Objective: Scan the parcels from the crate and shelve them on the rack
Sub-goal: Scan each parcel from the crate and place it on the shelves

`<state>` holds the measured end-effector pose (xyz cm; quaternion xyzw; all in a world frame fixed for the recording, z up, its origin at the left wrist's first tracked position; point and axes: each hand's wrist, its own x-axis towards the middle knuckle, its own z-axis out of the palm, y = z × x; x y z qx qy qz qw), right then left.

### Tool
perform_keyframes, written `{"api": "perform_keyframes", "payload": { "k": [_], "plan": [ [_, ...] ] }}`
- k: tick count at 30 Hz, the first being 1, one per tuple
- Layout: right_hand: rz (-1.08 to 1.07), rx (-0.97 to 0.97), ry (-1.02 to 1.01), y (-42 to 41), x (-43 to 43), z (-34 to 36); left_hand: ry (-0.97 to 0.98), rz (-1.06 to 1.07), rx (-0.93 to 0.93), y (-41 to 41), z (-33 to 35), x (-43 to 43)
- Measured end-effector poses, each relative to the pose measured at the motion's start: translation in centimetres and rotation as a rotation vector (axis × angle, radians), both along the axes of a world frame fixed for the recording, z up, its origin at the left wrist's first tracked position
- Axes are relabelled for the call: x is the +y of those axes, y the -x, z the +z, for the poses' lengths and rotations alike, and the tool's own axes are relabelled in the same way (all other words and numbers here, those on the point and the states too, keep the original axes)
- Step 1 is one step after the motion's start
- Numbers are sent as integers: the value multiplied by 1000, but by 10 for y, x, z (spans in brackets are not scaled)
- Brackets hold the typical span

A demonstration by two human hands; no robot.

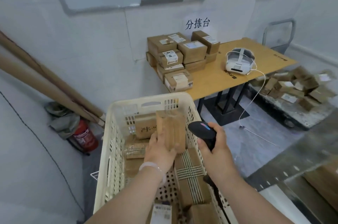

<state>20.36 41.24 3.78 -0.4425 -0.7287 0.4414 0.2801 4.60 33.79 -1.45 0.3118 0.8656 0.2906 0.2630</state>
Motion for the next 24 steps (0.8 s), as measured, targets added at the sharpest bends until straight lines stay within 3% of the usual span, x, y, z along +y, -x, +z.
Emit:
{"api": "perform_keyframes", "payload": {
  "k": [10, 16, 24],
  "plan": [
    [-47, -30, 88, 63, 55, -44, 95, 68, -43, 83, -52, 91],
    [-80, -29, 116, 68, 62, -64, 24, 115, -167, 97, -67, 116],
    [-128, -22, 177, 66, 58, -73, -173, 166, -198, 102, -70, 105]
  ]
}}
